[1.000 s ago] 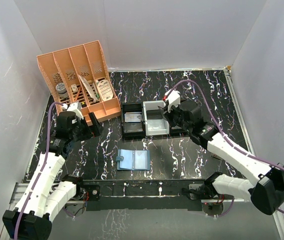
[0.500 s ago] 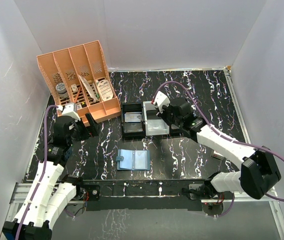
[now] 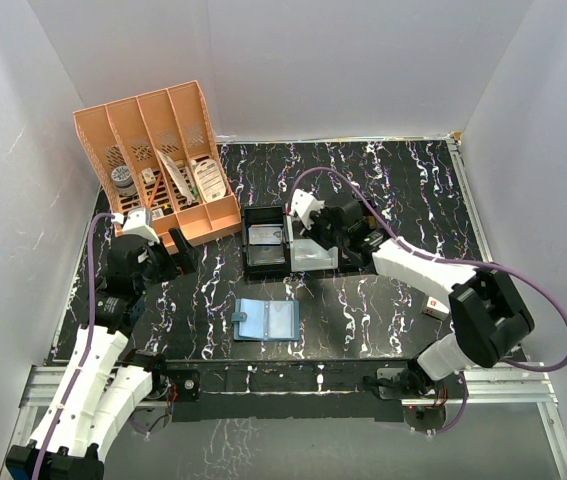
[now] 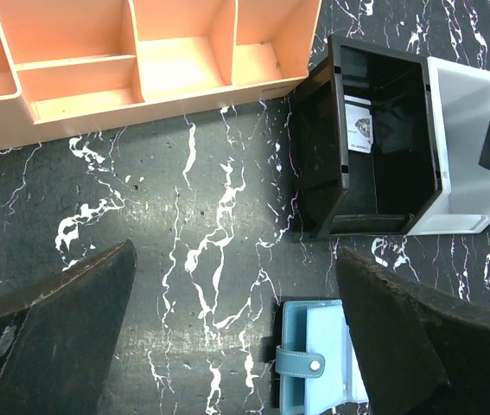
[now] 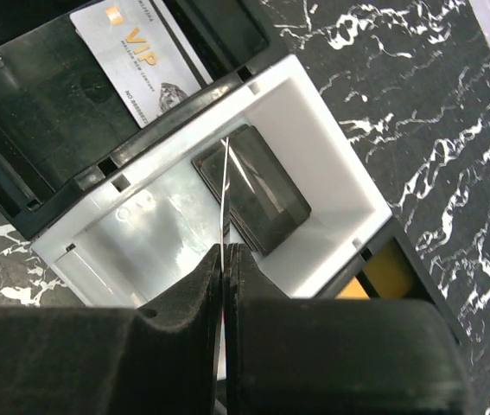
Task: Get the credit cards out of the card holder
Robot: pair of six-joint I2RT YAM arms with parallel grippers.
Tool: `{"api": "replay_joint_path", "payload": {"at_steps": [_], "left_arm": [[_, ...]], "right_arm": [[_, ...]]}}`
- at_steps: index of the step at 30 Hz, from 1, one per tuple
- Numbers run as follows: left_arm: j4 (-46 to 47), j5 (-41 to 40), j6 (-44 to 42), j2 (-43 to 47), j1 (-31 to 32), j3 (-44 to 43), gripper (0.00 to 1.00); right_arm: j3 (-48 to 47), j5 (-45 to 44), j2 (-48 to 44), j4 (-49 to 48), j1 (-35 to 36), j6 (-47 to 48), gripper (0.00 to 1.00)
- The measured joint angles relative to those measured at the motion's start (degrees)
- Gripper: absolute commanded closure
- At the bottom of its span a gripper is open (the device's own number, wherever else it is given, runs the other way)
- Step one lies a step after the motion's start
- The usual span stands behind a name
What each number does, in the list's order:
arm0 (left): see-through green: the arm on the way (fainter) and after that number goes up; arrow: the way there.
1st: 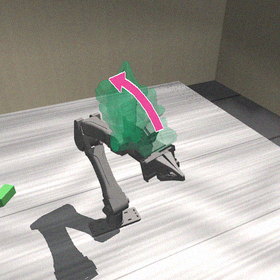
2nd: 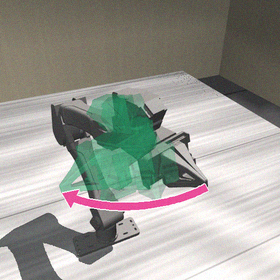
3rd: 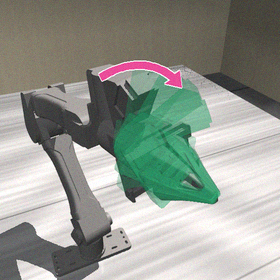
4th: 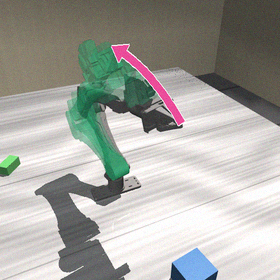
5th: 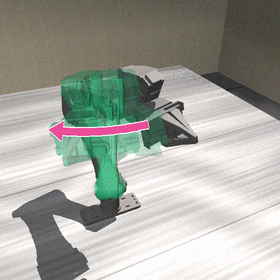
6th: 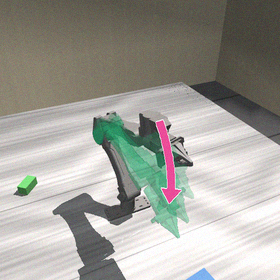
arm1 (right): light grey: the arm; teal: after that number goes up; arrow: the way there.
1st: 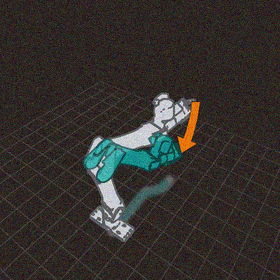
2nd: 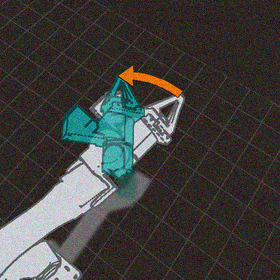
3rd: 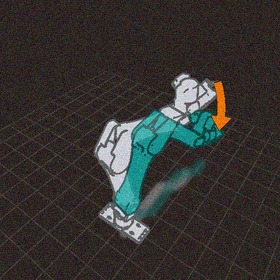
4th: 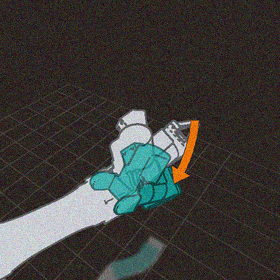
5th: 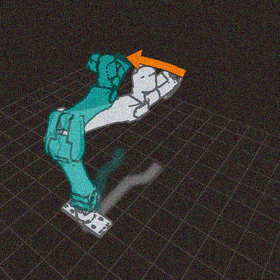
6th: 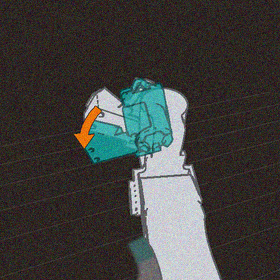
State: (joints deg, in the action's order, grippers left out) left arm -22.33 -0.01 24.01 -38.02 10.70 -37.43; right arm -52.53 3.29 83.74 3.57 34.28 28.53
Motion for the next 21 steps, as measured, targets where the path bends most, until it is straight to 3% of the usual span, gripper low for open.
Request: {"api": "replay_joint_path", "payload": {"at_steps": [21], "left_arm": [[0.1, -0.4, -0.5, 0.5, 0.0, 0.0, 0.01]], "right_arm": [[-7.0, -2.3, 16.4, -5.1, -1.8, 15.9, 1.0]]}}
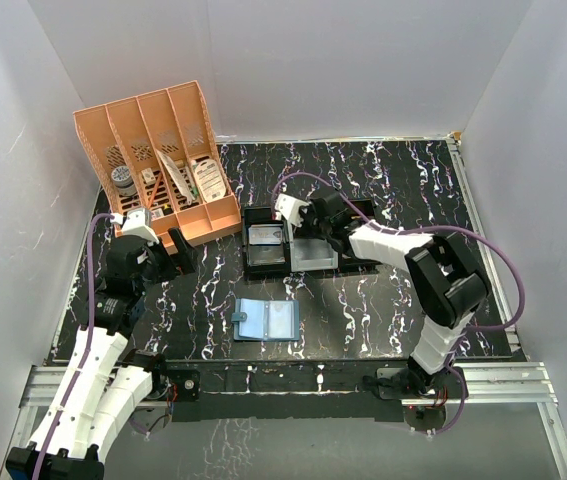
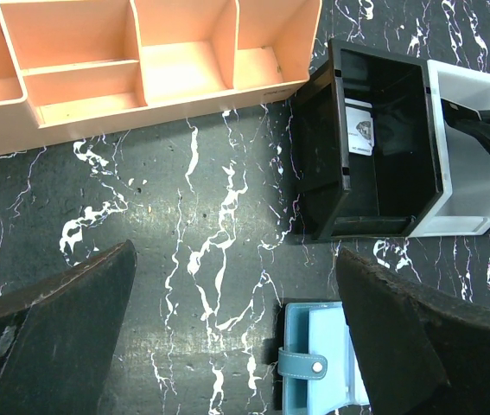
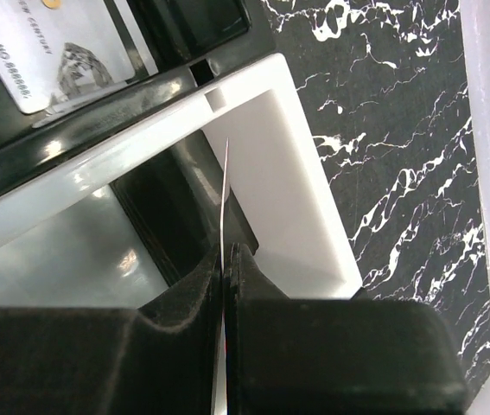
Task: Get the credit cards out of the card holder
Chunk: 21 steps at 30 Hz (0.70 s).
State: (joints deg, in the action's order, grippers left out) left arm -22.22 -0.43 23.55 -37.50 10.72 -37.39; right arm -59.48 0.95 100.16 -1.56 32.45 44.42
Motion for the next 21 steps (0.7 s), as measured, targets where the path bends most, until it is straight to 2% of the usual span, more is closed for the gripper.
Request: {"api": "replay_joint_path", "payload": {"at_steps": [11, 13, 16, 21], "left_arm": [[0.4, 0.0, -0.2, 0.0, 0.0, 0.0, 0.01], [0.4, 0.0, -0.2, 0.0, 0.0, 0.0, 0.01], [0.4, 0.0, -0.4, 0.0, 0.0, 0.0, 0.01], [0.4, 0.2, -0.4, -0.3, 0.0, 0.0, 0.01]], "right_arm": [[-2.7, -0.5, 5.4, -1.8, -1.0, 2.5, 1.0], [-2.7, -0.3, 5.8, -1.8, -1.0, 2.5, 0.96], [-2.7, -0.1, 5.9, -2.0, -1.0, 2.4, 0.8], [-2.6, 0.3, 5.9, -2.0, -1.1, 2.5, 0.71]]}}
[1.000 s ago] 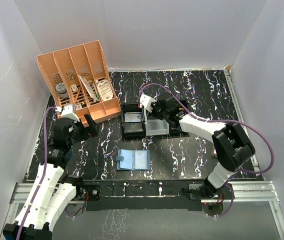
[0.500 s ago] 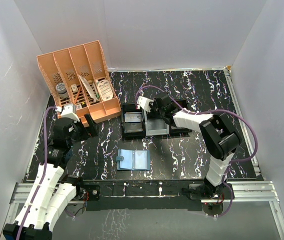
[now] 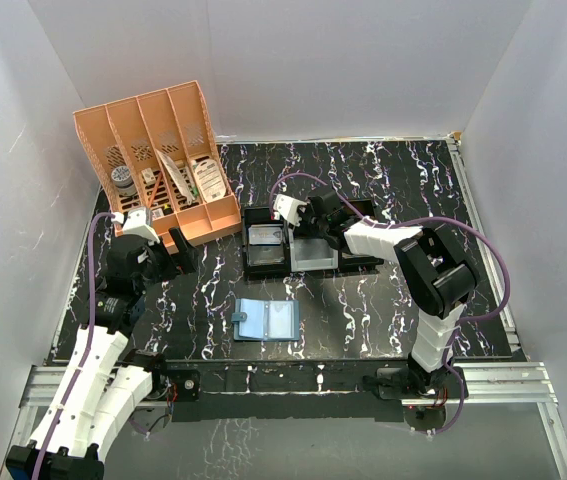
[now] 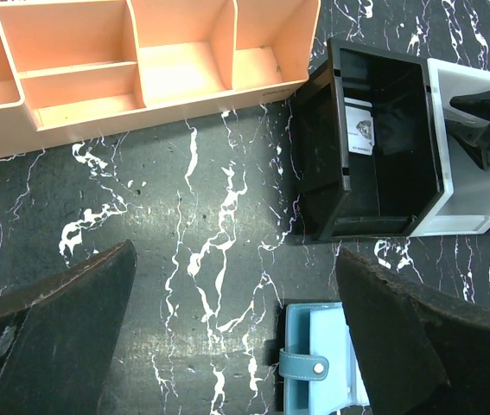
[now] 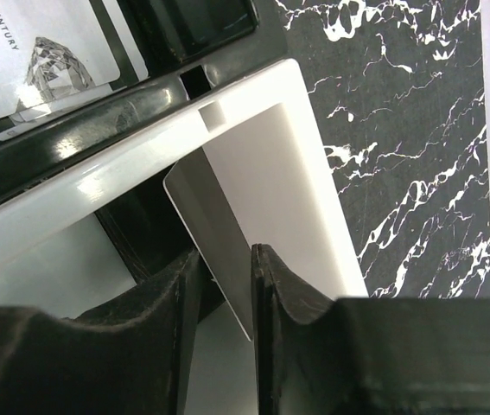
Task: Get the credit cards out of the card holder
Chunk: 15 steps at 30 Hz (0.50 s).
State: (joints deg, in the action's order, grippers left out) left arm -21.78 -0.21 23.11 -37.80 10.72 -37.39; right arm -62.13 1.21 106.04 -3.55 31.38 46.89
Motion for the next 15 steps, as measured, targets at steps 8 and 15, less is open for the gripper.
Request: {"api": "replay_joint_path", "payload": {"at_steps": [8, 15], "left_arm": [[0.2, 0.1, 0.0, -0.3, 0.0, 0.0, 0.01], [0.3, 0.2, 0.0, -0.4, 0.0, 0.0, 0.01]], "right_arm": [[0.0, 1.0, 0.0, 1.1, -0.4, 0.0, 0.67], [0.0, 2.2, 0.0, 2.6, -0.5, -0.5, 0.61]]}}
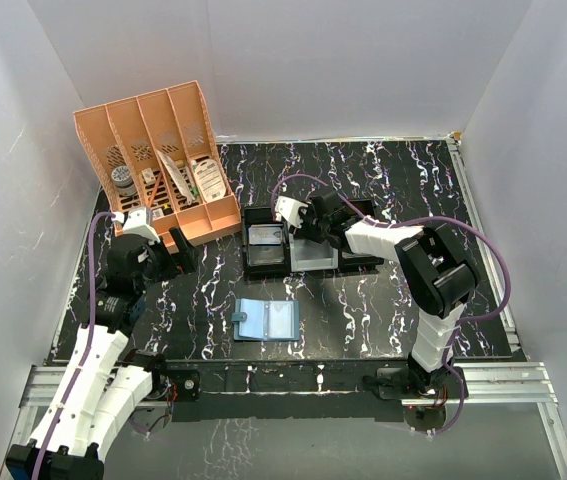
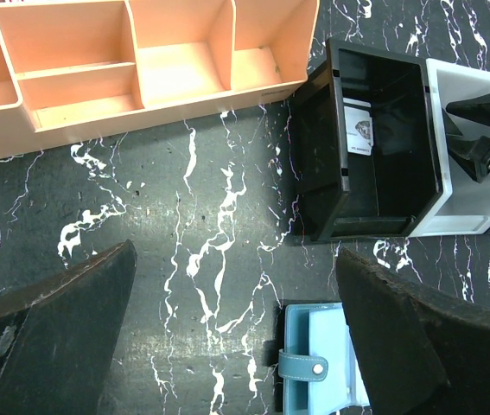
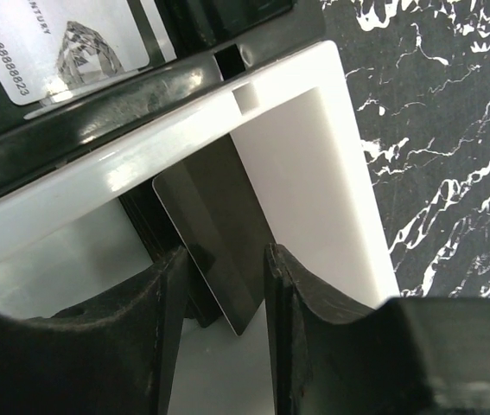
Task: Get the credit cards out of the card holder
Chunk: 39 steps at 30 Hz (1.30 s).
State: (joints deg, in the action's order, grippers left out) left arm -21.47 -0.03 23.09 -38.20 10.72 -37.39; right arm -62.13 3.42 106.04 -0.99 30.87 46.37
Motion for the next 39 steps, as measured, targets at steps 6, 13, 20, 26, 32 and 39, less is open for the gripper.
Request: {"api": "replay_joint_path", "payload": {"at_steps": [6, 13, 20, 26, 32, 39], "left_arm": [[0.0, 0.0, 0.0, -0.9, 0.0, 0.0, 0.01], [-0.1, 0.0, 0.1, -1.1, 0.0, 0.0, 0.01], [-0.1, 0.1, 0.1, -1.1, 0.0, 0.0, 0.01], [-0.1, 0.7, 0.1, -1.1, 0.0, 0.0, 0.01], [-0.1, 1.8, 0.0, -1.7, 0.0, 0.0, 0.01], [0.0, 3.0, 0.0, -2.7, 0.0, 0.0, 0.01]], "right_arm": [[-0.4, 1.7, 0.0, 1.3, -0.7, -3.1, 0.59], [-2.2, 2.4, 0.0, 3.1, -1.0, -4.6, 0.57], [-2.8, 3.2, 0.0, 4.1, -1.0, -4.9, 0.56], [-2.9, 3.2, 0.0, 4.3, -1.2, -5.0, 0.56], [-2.9, 3.6, 0.0, 4.3, -1.4, -5.5, 0.56], [-3.3, 5.4, 0.0, 6.2, -1.6, -5.8, 0.54]]}}
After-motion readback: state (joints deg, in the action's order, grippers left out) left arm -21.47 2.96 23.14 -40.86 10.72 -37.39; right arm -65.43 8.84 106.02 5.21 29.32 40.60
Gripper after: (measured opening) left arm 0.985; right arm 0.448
